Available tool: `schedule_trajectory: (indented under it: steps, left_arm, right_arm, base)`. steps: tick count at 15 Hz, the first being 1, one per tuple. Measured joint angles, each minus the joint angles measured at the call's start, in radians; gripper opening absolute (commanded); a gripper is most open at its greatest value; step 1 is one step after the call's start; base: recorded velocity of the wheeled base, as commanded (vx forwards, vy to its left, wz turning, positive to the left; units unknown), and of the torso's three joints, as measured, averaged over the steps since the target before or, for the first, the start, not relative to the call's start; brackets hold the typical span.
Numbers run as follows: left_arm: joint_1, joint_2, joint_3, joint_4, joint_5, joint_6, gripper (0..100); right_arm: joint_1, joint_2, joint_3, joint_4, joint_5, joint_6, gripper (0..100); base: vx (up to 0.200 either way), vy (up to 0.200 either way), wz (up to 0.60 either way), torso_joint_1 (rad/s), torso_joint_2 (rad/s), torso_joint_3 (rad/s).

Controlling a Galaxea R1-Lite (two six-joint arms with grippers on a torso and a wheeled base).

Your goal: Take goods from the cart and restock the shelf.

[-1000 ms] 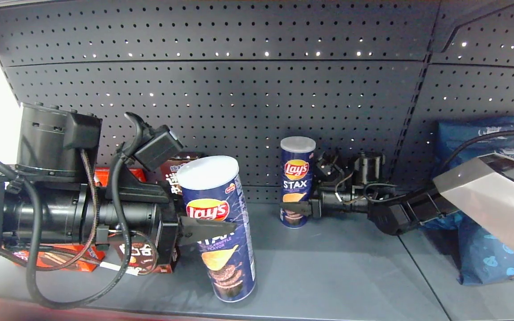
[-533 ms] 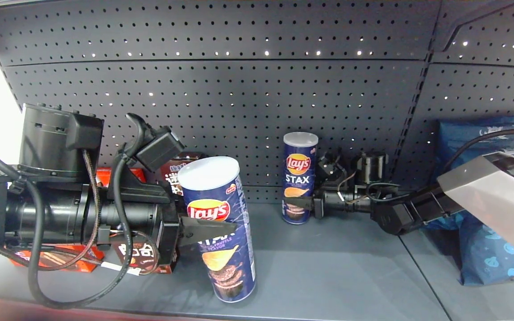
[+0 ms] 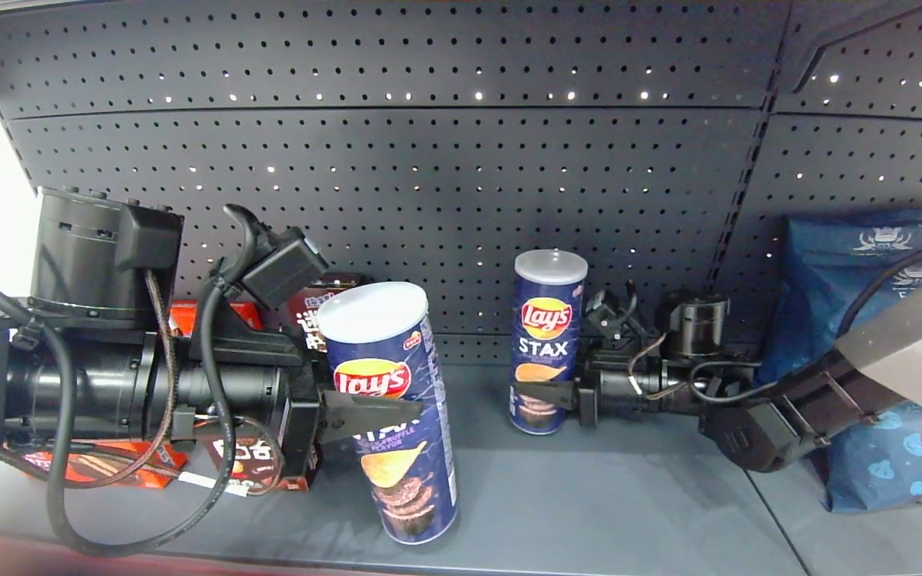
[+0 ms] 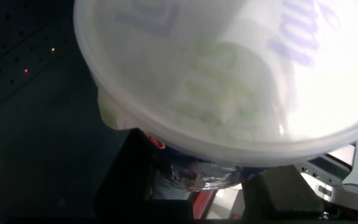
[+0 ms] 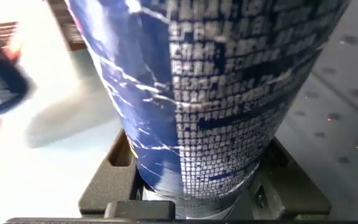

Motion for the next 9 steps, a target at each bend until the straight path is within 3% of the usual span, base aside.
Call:
schedule_trajectory:
  steps: [9]
  left_arm:
    - [0.001, -0.009, 0.005, 0.006, 0.004, -0.001, 0]
  right_arm:
    - [0.090, -0.194, 0.273, -0.117, -0.012, -0.001, 0]
  base:
    - [0.000, 0.000, 0.00, 0.000, 0.00, 0.000]
